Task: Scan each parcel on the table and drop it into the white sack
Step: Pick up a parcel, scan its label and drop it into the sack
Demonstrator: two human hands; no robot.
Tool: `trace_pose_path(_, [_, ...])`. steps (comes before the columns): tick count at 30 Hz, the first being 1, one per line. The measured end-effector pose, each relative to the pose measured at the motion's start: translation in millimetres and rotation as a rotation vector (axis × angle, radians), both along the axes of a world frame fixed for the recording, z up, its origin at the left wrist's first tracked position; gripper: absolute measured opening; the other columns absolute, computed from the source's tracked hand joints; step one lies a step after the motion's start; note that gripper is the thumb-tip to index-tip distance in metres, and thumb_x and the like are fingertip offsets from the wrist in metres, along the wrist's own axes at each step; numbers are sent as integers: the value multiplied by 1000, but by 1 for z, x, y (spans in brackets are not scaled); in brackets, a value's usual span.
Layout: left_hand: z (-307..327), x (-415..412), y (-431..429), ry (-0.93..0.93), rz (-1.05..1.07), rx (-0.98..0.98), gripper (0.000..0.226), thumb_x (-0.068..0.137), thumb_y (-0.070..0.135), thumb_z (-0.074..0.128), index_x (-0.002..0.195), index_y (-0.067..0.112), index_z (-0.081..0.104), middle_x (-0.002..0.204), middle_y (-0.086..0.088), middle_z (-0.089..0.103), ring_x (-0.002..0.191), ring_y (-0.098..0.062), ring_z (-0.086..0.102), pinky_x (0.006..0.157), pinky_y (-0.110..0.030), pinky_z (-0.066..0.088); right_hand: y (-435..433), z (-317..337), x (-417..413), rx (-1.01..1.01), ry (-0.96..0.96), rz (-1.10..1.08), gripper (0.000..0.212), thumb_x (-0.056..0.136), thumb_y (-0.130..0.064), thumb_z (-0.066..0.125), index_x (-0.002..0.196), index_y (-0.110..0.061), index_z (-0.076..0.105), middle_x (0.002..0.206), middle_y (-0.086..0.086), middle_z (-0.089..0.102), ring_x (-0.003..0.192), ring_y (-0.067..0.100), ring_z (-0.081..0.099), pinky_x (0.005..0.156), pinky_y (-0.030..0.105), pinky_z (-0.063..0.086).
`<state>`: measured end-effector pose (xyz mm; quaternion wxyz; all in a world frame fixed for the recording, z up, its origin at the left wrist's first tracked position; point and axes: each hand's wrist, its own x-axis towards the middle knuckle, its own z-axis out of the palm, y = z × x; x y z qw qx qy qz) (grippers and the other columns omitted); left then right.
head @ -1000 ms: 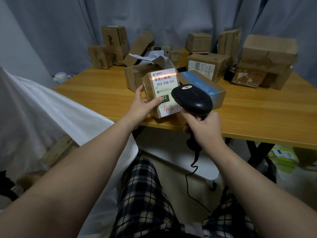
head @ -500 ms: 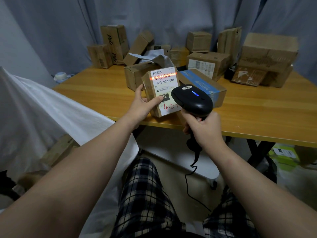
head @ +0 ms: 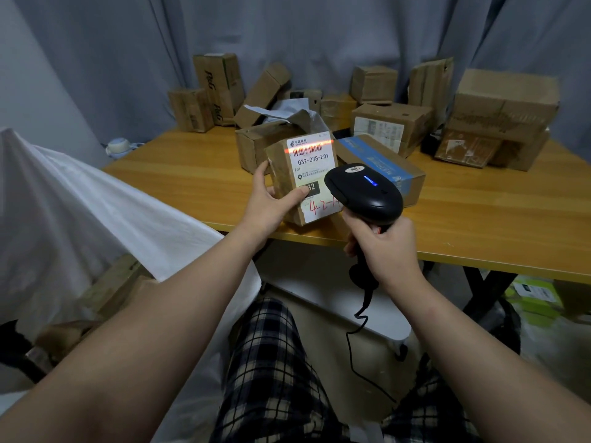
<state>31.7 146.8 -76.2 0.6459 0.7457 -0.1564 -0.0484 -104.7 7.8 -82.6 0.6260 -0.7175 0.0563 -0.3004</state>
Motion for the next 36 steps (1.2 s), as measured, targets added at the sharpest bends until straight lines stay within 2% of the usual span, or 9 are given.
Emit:
trace_pose_path(7, [8,-21,34,-72,79,-72,88,82,25,75,149,28,18,118,-6,54,98,-11,65,69,-17,55,31,14,15,13,20,152,15,88,-14,69,74,-16,63,56,3,59,50,23,61,52,36,53])
trace_pose_path(13, [-4,-34,116,-133,326,17,85,79,22,76,146,23,23,108,5,54,89,1,65,68,-12,52,78,-9,45,84,219,387,19,83,-7,73,96,-19,69,77,-11,71,73,1,66,63,16,51])
trace_pose_path(18, [-24,-24,210,4,563,130,104,58,57,82,141,39,22,130,-3,52,112,-19,59,91,-44,54,110,-47,75,47,624,461,23,77,-6,78,98,-9,69,96,13,71,90,24,68,78,32,52])
trace_pose_path(22, [-41,-12,250,79,669,192,118,41,72,75,141,34,24,138,-4,48,121,-22,53,99,-48,48,148,-65,96,-95,754,342,31,75,-2,71,105,-8,65,95,11,68,87,26,65,77,37,54])
trace_pose_path(25, [-29,2,263,82,710,147,118,43,71,76,142,33,24,137,-3,49,119,-22,54,97,-49,49,177,-37,110,37,757,308,27,78,-2,66,104,-3,63,85,10,62,84,27,61,66,33,49])
trace_pose_path(28, [-6,23,275,27,738,138,119,38,77,76,138,40,22,140,-2,43,121,-25,52,90,-53,51,202,18,116,41,636,413,12,80,1,64,79,-10,59,69,6,52,65,20,52,55,26,37])
trace_pose_path(30, [10,33,281,-10,741,145,120,37,77,77,137,42,20,140,-2,43,121,-27,52,88,-54,52,209,61,116,103,481,450,19,79,4,64,72,-12,58,64,4,52,61,17,51,56,26,39])
trace_pose_path(33, [27,38,283,-31,730,137,123,40,70,79,142,37,18,141,-2,41,119,-26,54,88,-53,53,193,92,117,469,261,362,23,78,9,64,69,-11,58,56,2,55,58,17,57,59,26,47])
trace_pose_path(36, [28,33,279,-57,718,189,120,41,71,75,142,34,22,140,-3,44,120,-25,54,91,-52,51,173,67,104,432,377,294,22,79,6,64,68,-12,57,60,4,59,65,23,59,63,31,48])
